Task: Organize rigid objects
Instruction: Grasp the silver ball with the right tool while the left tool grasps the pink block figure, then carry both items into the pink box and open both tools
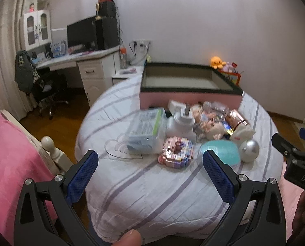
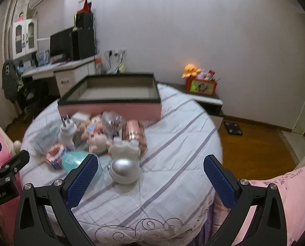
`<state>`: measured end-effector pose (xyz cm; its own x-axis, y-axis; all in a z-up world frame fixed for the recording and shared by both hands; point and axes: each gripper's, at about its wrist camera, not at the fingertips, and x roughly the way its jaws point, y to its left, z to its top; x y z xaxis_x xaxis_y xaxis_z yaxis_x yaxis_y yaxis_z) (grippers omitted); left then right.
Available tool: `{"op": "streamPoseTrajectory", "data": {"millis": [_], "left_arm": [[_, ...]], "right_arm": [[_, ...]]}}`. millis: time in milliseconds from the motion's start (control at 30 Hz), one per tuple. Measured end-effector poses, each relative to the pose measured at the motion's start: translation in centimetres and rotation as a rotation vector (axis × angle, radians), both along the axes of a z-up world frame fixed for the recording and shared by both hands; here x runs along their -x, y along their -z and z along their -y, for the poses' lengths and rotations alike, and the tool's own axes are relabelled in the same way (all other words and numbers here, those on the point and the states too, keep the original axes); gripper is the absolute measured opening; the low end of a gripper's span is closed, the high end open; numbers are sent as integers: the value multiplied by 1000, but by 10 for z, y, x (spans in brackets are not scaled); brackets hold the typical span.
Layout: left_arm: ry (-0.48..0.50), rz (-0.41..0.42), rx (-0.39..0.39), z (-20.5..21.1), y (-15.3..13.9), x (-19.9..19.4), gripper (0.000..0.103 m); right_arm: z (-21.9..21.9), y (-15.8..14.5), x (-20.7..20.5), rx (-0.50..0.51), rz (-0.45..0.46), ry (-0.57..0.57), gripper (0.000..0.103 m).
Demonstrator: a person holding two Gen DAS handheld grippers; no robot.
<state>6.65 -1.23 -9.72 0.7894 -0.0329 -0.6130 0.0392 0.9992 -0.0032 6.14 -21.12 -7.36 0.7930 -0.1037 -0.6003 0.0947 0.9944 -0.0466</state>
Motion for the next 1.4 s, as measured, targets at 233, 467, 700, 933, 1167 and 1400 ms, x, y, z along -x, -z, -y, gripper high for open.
{"op": "streamPoseTrajectory", "data": {"millis": [233,467,700,933,1167,1400], "left_arm": [[11,-84,35,1,37,-26,103],[37,-121,58,3,56,-48,103],[55,-145,88,2,64,-76,103],[74,-140,108,-1,65,-88,92],[132,-119,107,-2,63,-76,64],[142,-108,114,-3,62,-70,64]], "right_arm": [[0,29,-22,-17,-77,-28,103],[-1,42,-42,-46,-114,-72,103],[-1,55,-63,-81,-148,-92,103],[-2,66,-79,-110,-190,-129,74],[-9,68,-79,-109,-188,-160,55],[-10,68,-80,-114,-187,-169,49]]}}
